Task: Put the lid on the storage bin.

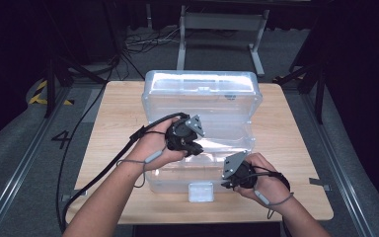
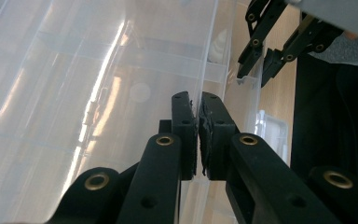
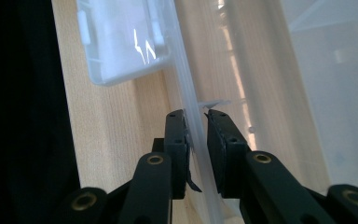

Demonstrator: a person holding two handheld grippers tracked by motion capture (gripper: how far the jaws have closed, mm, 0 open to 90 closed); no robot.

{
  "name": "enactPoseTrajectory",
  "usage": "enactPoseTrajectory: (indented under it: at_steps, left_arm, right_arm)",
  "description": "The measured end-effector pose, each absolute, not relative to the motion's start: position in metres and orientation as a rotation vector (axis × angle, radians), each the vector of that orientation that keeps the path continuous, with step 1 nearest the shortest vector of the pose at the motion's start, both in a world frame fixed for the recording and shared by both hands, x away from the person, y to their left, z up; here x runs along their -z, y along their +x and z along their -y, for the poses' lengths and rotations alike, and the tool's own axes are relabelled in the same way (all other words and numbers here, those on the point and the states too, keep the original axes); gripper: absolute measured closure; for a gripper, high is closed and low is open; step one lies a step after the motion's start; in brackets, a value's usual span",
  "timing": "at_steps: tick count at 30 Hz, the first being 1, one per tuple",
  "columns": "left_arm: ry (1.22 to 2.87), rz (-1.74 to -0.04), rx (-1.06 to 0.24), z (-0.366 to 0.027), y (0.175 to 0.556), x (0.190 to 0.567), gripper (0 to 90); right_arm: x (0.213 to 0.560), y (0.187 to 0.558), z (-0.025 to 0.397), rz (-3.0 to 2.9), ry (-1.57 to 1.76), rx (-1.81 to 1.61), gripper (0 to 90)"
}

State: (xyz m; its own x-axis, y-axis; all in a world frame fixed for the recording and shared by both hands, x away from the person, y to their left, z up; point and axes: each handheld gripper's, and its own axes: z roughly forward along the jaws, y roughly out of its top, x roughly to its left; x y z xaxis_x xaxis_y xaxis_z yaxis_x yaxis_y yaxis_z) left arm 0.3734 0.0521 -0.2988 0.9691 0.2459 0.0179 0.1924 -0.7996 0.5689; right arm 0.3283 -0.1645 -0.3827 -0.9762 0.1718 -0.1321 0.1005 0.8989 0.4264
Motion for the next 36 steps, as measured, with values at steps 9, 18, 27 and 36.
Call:
enactPoseTrajectory:
  at_steps: [9, 18, 27, 36]
  left_arm:
    - [2.513, -0.316, -0.119, -0.053, 0.374, 0.299, 85.4]
    - [2.514, -0.316, -0.12, -0.053, 0.374, 0.299, 85.4]
    - [2.512, -0.319, -0.12, -0.053, 0.374, 0.299, 85.3]
    - [2.508, -0.324, -0.132, -0.054, 0.37, 0.301, 85.4]
  right_arm:
    - [0.368, 0.324, 0.17, -2.872, 0.188, -0.71, 79.3]
    - [0.354, 0.32, 0.181, -2.859, 0.201, -0.811, 83.3]
    - [0.339, 0.316, 0.192, -2.83, 0.221, -0.904, 86.0]
    - [0.327, 0.318, 0.207, -2.771, 0.289, -1.084, 89.0]
